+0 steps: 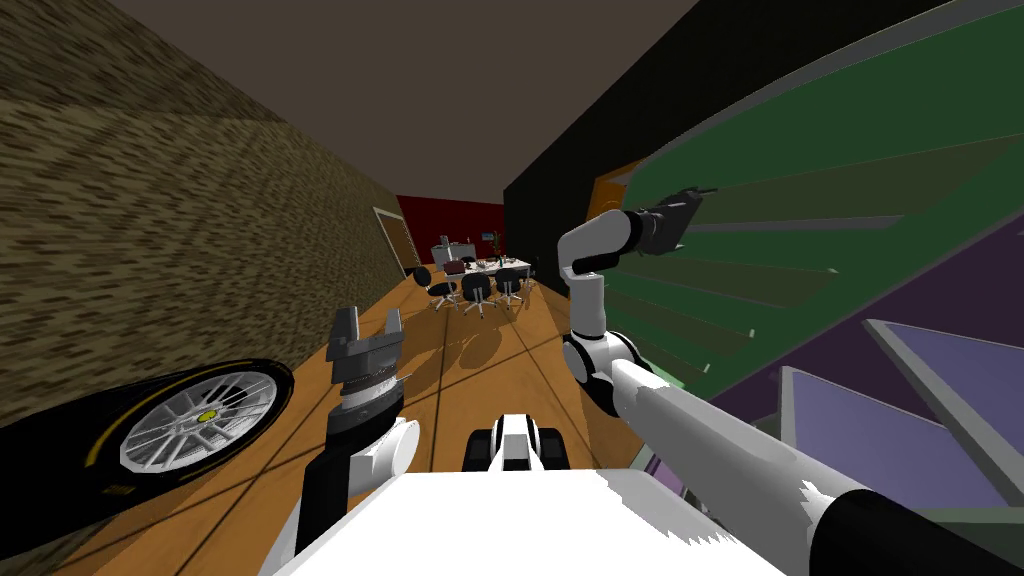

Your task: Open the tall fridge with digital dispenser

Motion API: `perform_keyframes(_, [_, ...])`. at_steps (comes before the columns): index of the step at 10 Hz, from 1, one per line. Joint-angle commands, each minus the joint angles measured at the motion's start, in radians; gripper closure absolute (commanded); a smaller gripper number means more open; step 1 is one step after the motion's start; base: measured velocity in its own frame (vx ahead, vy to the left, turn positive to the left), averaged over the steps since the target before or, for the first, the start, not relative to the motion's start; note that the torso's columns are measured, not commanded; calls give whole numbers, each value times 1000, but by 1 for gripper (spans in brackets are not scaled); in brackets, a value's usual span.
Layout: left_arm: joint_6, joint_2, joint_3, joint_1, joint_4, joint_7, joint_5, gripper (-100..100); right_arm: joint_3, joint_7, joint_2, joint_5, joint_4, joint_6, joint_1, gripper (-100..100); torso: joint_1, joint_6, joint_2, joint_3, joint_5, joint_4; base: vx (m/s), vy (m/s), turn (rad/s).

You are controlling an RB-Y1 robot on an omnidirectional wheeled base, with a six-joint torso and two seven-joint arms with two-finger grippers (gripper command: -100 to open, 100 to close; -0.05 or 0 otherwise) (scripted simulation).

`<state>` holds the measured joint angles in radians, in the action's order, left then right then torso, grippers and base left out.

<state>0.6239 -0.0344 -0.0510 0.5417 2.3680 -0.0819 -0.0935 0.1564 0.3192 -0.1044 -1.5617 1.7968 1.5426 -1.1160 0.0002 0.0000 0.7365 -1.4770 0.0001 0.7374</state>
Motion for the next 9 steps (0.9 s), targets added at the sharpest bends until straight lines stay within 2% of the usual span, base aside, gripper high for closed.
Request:
perform_keyframes(1, [0,0,0,0,0,0,0,0,9,-51,57,-10,9,29,-24,-100,0,0,0,0,0,0,-60,-32,85])
perform_keyframes(4, [0,0,0,0,0,0,0,0,12,-72,125,-14,11,52,-37,-100,1,0,0,0,0,0,-24,-17,45])
perform_keyframes(6, [0,0,0,0,0,0,0,0,21,-90,103,-26,10,49,-55,-100,0,0,1,0,0,0,13,-55,-16])
perform_keyframes(7, [0,0,0,0,0,0,0,0,19,-81,106,-23,8,48,-50,-100,-6,0,0,0,-2,0,22,-70,0])
perform_keyframes(8, [0,0,0,0,0,0,0,0,24,-110,94,-29,1,55,-85,-100,-2,0,1,0,-1,0,17,-6,-20])
perform_keyframes(9, [0,0,0,0,0,0,0,0,26,-123,88,-31,-2,58,-102,-100,3,0,2,1,1,1,30,4,-25])
